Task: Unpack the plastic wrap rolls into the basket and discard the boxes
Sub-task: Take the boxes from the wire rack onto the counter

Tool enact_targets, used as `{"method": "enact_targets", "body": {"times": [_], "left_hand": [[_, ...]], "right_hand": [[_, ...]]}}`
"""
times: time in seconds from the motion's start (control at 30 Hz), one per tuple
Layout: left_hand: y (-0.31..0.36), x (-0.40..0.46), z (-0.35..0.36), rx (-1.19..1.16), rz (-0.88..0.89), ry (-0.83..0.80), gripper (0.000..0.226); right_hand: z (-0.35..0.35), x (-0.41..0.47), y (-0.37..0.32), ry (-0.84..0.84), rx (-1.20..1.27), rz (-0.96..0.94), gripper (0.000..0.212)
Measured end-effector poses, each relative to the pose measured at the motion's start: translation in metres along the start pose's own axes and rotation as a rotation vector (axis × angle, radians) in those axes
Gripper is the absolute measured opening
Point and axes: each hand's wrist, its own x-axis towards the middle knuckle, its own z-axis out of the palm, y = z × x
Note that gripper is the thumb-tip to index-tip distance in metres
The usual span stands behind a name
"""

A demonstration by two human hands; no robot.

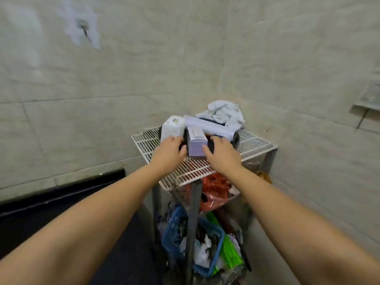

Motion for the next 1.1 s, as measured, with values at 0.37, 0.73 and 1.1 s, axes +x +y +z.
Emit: {"method": "enact_targets", "body": {"times": [0.37,0.73,1.1], "left_hand": [[-0.026,0.086,0.056,-0.162,-0.418,0.247,0.064],[-0.068,0.039,-0.033,-0.05,-0.465,0.489,0.054],[-0.195,-0.221,-0.152,0.276,-0.912,0.51,0.054]], "right_hand": [[0.04,0.072,-0.011,-0.261,-0.004,-0.108,0.045],[0.002,0.077,-0.07,-0.115,0.102,-0.353,0.037],[0.115,-0.074,-0.27,-0.488,0.316,-0.772,0.043]]}}
